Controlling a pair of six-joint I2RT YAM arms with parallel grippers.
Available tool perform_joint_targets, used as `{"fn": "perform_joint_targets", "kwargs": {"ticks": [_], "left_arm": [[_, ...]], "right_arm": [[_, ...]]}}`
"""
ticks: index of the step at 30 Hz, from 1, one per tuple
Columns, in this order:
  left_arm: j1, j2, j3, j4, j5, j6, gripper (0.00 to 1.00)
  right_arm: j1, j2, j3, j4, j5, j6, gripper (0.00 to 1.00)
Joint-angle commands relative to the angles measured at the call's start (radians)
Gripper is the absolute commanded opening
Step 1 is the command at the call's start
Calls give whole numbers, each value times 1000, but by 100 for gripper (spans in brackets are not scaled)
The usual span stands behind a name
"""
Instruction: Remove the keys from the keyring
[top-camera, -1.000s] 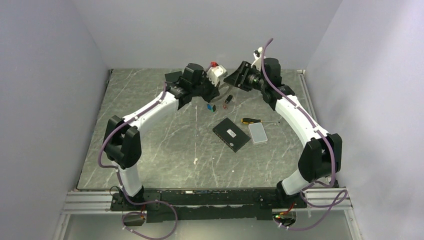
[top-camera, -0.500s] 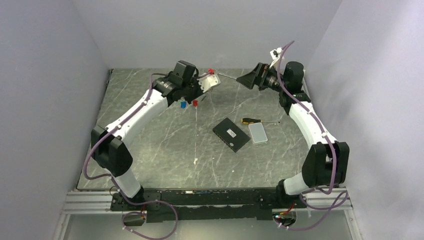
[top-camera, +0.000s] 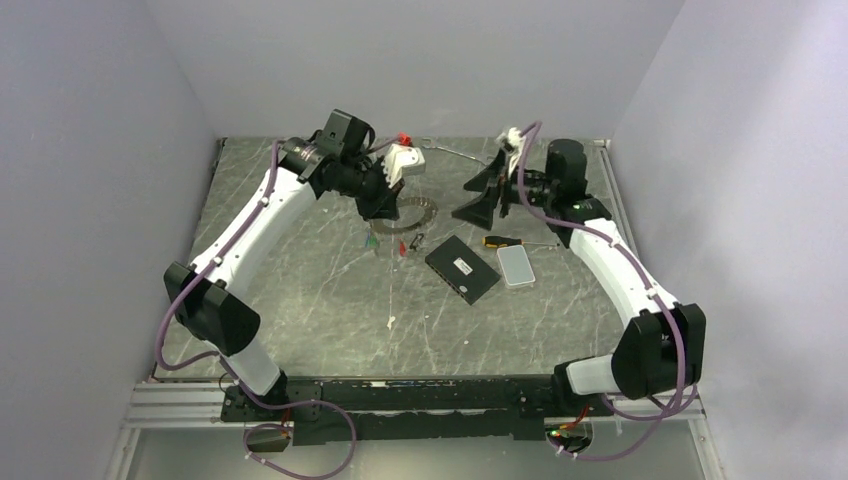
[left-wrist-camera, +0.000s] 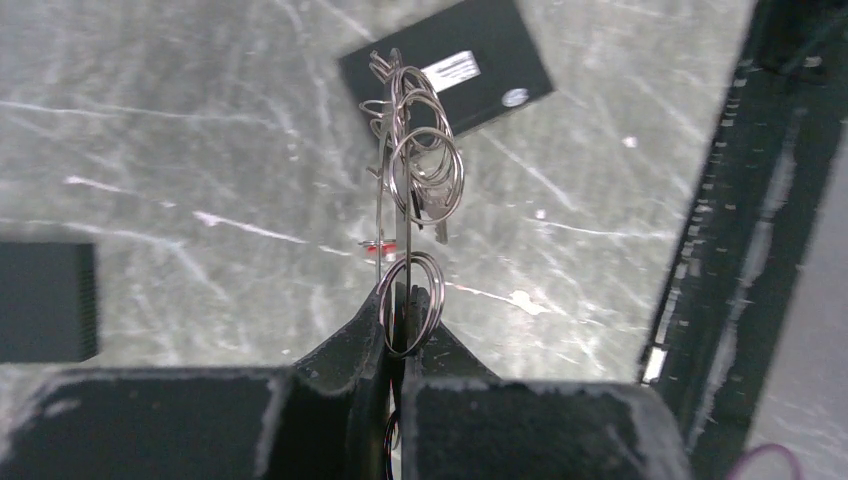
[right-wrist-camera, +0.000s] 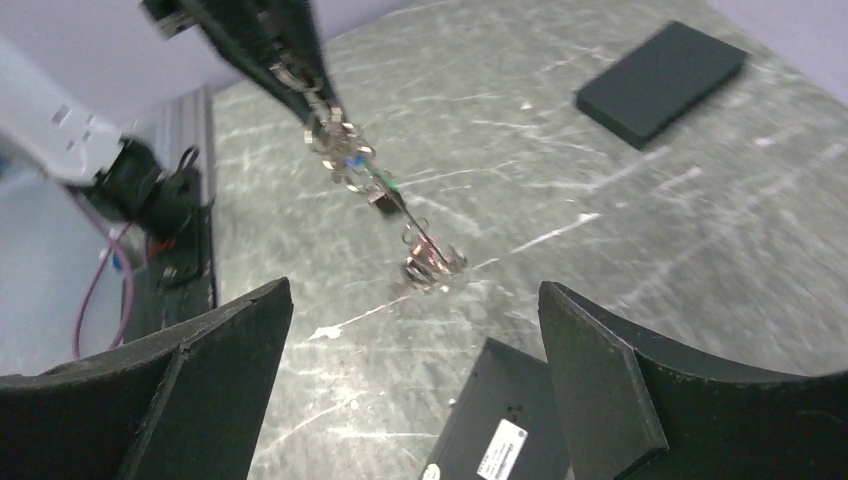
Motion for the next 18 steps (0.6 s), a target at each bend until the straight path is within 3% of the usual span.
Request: {"fn": "perform_joint_targets", "kwargs": {"ticks": [1, 12, 18], "left_arm": [[13, -48, 20, -60, 242, -33, 0], [29, 17, 54, -176, 493, 2, 0], [29, 52, 75, -205, 523, 7, 0]], "right_arm": [[69, -49, 9, -107, -69, -220, 96], [147, -61, -26, -88, -137, -212, 81], [206, -36, -9, -105, -141, -210, 68]]}}
